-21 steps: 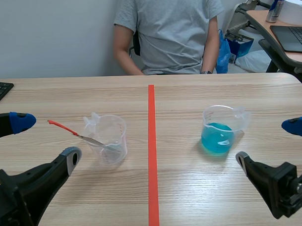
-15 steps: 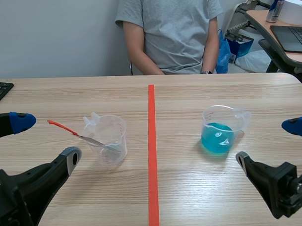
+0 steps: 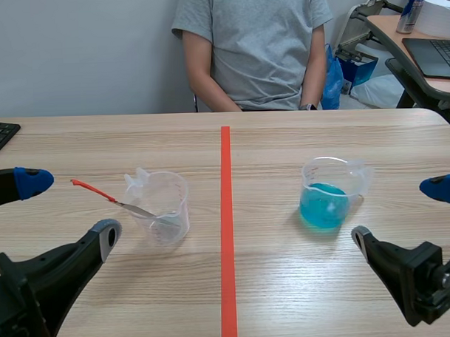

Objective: Do the redox reaction experiment.
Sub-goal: 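Lift the metal plate out of the left beaker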

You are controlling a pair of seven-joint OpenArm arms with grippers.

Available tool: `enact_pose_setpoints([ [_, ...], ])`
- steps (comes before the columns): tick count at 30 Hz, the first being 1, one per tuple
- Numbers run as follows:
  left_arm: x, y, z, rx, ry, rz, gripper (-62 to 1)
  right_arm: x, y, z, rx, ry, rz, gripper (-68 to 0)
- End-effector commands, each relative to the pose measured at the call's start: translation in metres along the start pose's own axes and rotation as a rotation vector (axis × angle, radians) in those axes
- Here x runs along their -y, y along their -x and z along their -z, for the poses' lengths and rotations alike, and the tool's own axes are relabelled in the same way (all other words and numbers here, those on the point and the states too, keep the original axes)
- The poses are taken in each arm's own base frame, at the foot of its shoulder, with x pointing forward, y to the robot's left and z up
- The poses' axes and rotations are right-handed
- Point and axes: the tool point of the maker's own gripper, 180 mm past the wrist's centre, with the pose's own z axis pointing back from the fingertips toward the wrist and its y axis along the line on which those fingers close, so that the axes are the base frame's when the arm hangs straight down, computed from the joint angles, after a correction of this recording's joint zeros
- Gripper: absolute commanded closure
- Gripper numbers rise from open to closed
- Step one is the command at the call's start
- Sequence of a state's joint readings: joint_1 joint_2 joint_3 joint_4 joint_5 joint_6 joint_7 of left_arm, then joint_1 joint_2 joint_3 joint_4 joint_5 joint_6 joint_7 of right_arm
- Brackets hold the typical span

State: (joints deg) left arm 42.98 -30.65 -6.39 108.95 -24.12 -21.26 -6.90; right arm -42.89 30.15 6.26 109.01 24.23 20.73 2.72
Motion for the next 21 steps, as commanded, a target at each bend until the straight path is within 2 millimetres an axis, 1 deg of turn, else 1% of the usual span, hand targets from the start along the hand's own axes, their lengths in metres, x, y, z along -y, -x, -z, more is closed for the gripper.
enact_pose_setpoints([
  [1, 0.001, -0.008, 0.001, 0.024, 0.0, 0.01, -62.3, 0.002, -0.009, -0.001, 0.025, 0.003, -0.011, -65.3],
  [6, -0.009, 0.016, -0.003, -0.091, -0.036, 0.037, -62.3, 0.002, -0.009, -0.001, 0.025, 0.003, -0.011, -65.3],
  [10, -0.026, 0.038, -0.02, -0.166, -0.104, 0.027, -62.3, 0.002, -0.009, -0.001, 0.026, 0.003, -0.011, -65.3],
  [14, -0.039, 0.068, -0.047, -0.272, -0.161, 0.005, -62.3, 0.002, -0.009, -0.001, 0.026, 0.003, -0.011, -65.3],
  [21, -0.05, 0.136, -0.112, -0.499, -0.255, -0.08, -62.3, 0.002, -0.009, -0.001, 0.025, 0.002, -0.011, -65.3],
])
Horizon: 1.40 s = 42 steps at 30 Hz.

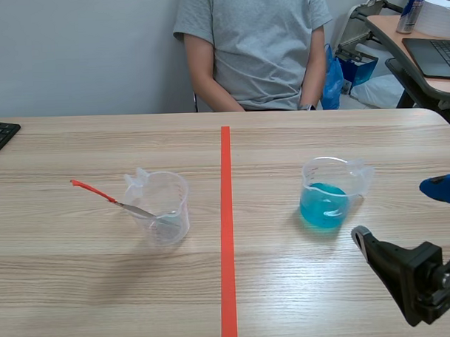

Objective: Do the redox reaction experiment.
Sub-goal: 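Lift the metal plate out of the left beaker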

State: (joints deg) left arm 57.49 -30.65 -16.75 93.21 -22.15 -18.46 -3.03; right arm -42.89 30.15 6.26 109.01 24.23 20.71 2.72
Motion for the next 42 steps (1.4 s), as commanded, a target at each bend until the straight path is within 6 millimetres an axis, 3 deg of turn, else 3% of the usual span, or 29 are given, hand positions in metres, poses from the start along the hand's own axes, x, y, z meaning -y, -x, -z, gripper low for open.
enact_pose_setpoints([
  [1, -0.002, 0.012, -0.004, -0.02, -0.01, -0.025, -62.3, 0.002, -0.009, -0.001, 0.025, 0.002, -0.011, -65.3],
  [9, -0.017, 0.096, -0.031, -0.17, -0.113, -0.159, -62.3, 0.002, -0.009, -0.001, 0.026, 0.001, -0.012, -65.3],
  [13, -0.002, 0.128, -0.037, -0.246, -0.091, -0.208, -62.3, 0.001, -0.01, 0.0, 0.028, -0.005, -0.013, -65.3],
  [18, 0.023, 0.155, -0.024, -0.302, -0.033, -0.246, -62.3, 0.001, -0.015, 0.001, 0.053, -0.007, -0.015, -65.3],
  [24, 0.033, 0.166, -0.006, -0.307, -0.026, -0.288, -62.3, 0.003, -0.031, 0.008, 0.099, -0.026, -0.04, -65.3],
  [29, 0.03, 0.162, 0.004, -0.282, -0.041, -0.3, -62.3, -0.007, -0.043, 0.02, 0.13, -0.075, -0.087, -65.3],
  [36, 0.026, 0.156, 0.01, -0.264, -0.044, -0.294, -62.3, -0.038, -0.065, 0.04, 0.198, -0.179, -0.142, -65.3],
  [42, 0.025, 0.154, 0.012, -0.26, -0.045, -0.293, -62.3, -0.079, -0.082, 0.057, 0.255, -0.296, -0.211, -65.3],
])
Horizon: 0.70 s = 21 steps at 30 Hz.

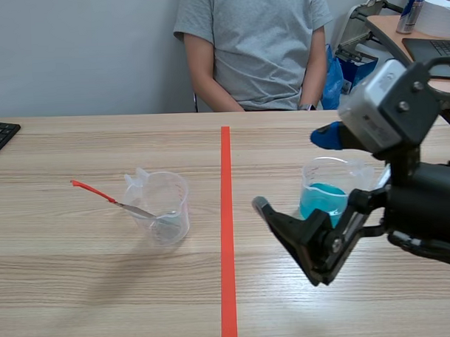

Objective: Do the redox reaction experiment.
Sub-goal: 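Lift the metal plate out of the left beaker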

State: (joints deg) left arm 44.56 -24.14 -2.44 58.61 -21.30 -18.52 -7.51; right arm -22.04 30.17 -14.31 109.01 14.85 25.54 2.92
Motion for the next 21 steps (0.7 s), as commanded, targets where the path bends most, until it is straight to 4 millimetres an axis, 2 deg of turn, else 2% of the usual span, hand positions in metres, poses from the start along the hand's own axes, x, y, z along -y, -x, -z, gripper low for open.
enact_pose_setpoints([
  [1, -0.002, -0.009, 0.0, 0.028, -0.001, 0.002, -62.3, -0.001, -0.017, 0.006, 0.049, -0.016, -0.036, -65.3],
  [8, -0.002, -0.009, 0.0, 0.028, -0.001, 0.002, -62.3, -0.032, -0.04, 0.035, 0.119, -0.137, -0.111, -65.3],
  [17, -0.002, -0.009, 0.0, 0.028, -0.001, 0.001, -62.3, -0.054, -0.039, 0.08, 0.146, -0.217, -0.116, -65.3],
  [21, -0.002, -0.009, 0.0, 0.028, -0.001, 0.002, -62.3, -0.071, -0.043, 0.099, 0.161, -0.266, -0.13, -65.3],
])
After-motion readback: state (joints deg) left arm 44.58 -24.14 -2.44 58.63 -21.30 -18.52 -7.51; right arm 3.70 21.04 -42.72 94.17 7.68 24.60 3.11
